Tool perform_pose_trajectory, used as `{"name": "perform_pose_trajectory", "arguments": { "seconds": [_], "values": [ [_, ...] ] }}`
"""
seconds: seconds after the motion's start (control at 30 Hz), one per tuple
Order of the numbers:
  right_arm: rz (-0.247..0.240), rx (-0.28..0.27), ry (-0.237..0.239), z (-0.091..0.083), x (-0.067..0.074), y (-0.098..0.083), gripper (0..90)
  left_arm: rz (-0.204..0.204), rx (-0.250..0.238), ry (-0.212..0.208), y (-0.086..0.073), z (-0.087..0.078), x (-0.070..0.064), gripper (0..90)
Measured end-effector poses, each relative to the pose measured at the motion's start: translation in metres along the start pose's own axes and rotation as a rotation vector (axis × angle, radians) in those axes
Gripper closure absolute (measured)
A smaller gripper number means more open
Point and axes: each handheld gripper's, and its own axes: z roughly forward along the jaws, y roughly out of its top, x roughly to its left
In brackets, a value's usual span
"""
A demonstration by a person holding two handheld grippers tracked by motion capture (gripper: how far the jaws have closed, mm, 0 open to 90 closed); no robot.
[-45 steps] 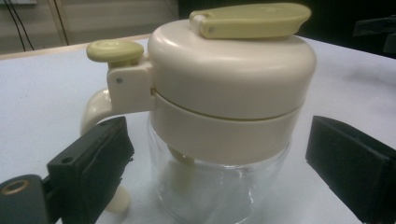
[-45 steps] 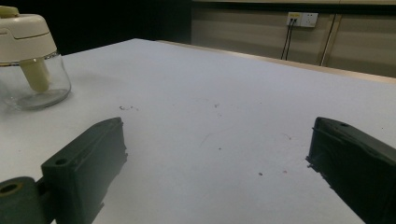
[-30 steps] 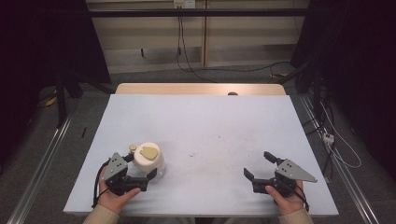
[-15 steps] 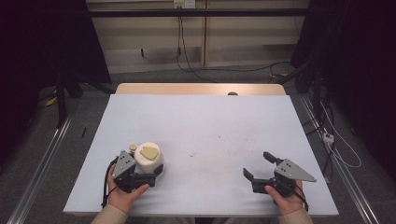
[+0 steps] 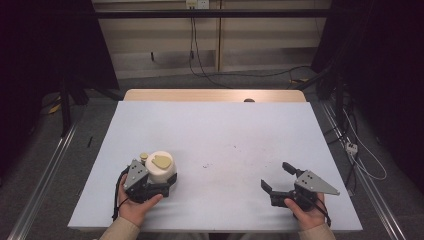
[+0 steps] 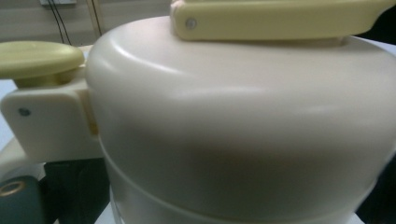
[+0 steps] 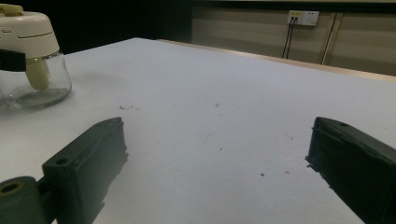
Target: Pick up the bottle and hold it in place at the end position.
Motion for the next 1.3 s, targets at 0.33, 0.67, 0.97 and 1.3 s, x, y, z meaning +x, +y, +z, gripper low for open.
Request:
{"name": "perform_pose_trajectory", "arguments": {
  "seconds": [0.33,0.67,0.97,1.3],
  "values": [
    [0.003,-0.003,0.004,0.000,0.000,0.000,3.9,0.001,-0.021,-0.011,0.002,0.000,0.000,5.2],
    [0.003,-0.007,0.006,0.000,0.000,0.000,3.9,0.001,-0.071,-0.009,0.009,0.002,0.001,5.2],
    [0.002,-0.010,0.004,0.001,0.000,0.001,4.0,-0.024,-0.098,-0.022,0.015,0.009,0.002,5.2],
    [0.000,-0.013,0.003,0.001,0.001,0.001,3.6,-0.019,-0.114,-0.036,0.022,0.018,-0.001,5.3]
  ]
}}
